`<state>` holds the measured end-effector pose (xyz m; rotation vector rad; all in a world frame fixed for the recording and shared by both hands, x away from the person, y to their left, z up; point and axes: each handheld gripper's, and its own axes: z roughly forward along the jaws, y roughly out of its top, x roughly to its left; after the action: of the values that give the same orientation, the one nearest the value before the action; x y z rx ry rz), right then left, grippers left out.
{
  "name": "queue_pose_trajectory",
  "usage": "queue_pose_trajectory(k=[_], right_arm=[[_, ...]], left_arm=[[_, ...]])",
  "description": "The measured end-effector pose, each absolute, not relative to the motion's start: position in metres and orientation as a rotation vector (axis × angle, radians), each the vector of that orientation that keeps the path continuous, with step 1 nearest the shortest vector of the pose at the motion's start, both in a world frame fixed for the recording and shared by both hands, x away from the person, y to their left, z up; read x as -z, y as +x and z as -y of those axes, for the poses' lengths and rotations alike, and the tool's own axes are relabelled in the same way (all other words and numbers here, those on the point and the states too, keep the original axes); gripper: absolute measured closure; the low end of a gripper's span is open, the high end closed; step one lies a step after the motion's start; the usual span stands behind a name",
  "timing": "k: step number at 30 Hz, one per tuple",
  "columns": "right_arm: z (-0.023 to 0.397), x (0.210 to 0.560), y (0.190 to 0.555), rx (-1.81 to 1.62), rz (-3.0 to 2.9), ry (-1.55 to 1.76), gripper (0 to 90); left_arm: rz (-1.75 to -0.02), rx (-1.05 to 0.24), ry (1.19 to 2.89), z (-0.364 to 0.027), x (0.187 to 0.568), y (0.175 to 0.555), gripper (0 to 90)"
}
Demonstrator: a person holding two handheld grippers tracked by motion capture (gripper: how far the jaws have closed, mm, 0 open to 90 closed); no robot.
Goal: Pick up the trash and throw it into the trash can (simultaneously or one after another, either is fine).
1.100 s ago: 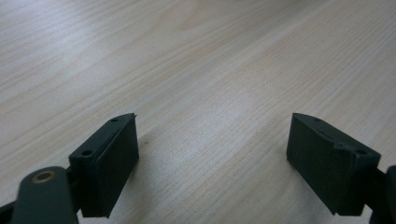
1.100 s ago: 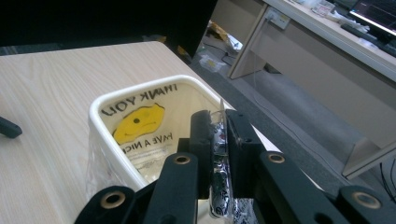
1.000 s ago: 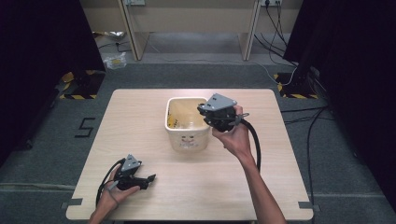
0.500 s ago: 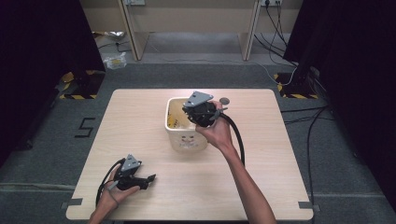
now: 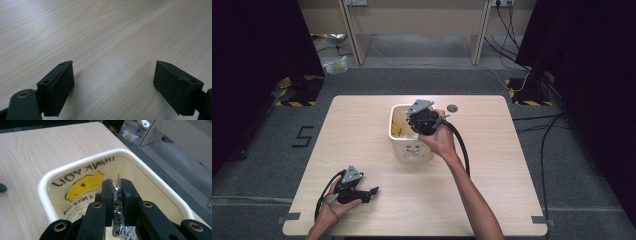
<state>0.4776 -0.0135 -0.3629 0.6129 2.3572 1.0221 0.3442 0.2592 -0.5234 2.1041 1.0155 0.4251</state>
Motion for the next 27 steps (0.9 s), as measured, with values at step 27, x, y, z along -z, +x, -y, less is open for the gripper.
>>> queue_pose_trajectory(k=[27], right_arm=[[0.018, 0.362, 0.476, -1.063, -2.364, 0.717, 47.3]], left_arm=[[-1.014, -0.423, 2.111, -0.259, 0.523, 0.344, 15.9]])
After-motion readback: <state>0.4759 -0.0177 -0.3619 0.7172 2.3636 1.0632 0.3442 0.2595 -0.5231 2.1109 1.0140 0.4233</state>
